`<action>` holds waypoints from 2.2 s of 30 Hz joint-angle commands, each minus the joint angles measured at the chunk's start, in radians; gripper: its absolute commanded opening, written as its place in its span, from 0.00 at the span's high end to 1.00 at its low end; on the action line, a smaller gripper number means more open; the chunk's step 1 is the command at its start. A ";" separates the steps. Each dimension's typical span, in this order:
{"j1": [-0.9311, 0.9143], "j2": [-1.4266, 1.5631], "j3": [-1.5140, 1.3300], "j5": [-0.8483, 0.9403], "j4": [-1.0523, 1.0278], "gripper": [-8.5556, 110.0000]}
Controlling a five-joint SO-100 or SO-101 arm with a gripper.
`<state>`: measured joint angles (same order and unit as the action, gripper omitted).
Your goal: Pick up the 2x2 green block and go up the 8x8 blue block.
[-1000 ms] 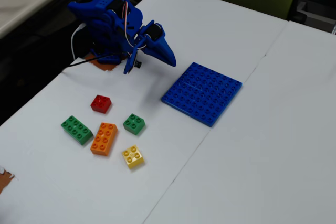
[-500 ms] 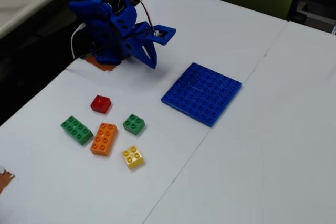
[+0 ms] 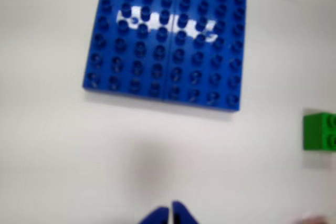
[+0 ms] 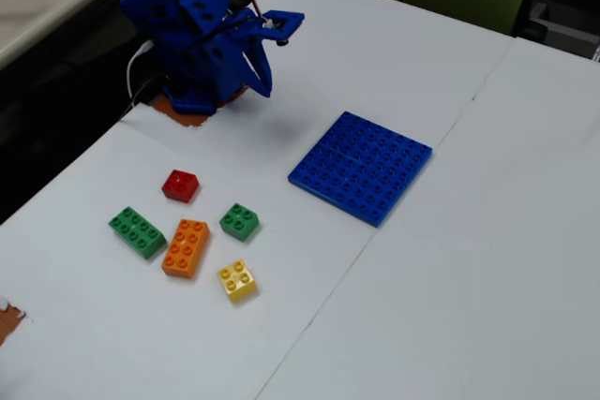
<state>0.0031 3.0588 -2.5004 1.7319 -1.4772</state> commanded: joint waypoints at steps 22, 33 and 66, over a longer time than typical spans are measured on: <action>-0.597 -1.164 0.813 0.950 0.072 0.88; -0.609 -1.623 1.316 0.638 -0.043 0.75; -0.689 -2.031 1.494 0.571 0.135 0.69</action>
<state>-0.7041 1.0216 -1.0554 2.2948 -1.3545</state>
